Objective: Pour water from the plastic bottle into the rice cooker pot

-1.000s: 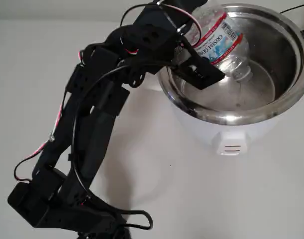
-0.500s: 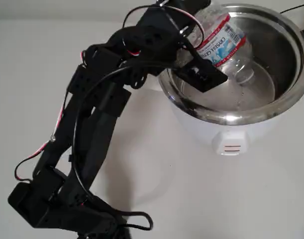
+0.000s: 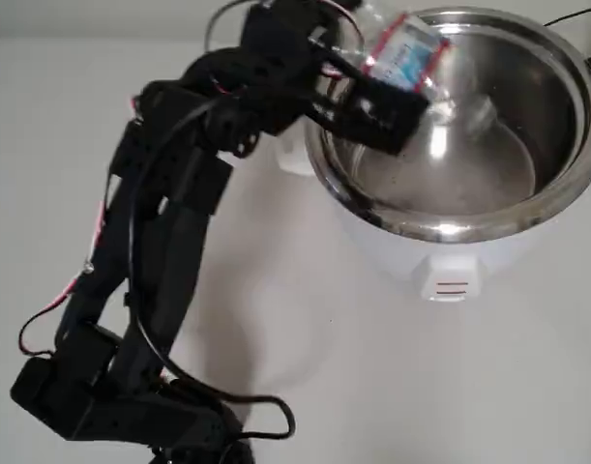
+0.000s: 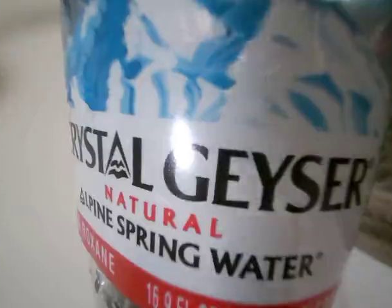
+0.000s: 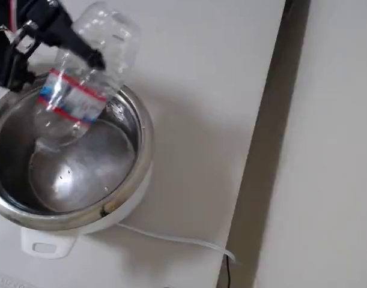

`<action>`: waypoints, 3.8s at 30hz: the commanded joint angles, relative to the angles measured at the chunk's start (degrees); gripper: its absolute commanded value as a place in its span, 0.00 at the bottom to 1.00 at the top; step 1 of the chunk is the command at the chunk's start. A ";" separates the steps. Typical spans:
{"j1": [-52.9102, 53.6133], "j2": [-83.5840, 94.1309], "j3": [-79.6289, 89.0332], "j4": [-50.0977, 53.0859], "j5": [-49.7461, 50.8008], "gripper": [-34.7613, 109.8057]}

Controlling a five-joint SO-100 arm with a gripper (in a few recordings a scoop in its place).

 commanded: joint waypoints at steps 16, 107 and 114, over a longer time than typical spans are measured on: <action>-12.04 32.61 19.60 -9.84 -73.92 0.31; -10.20 -34.28 73.30 -140.10 -100.28 0.53; -8.70 -19.60 77.34 -130.08 -100.11 0.53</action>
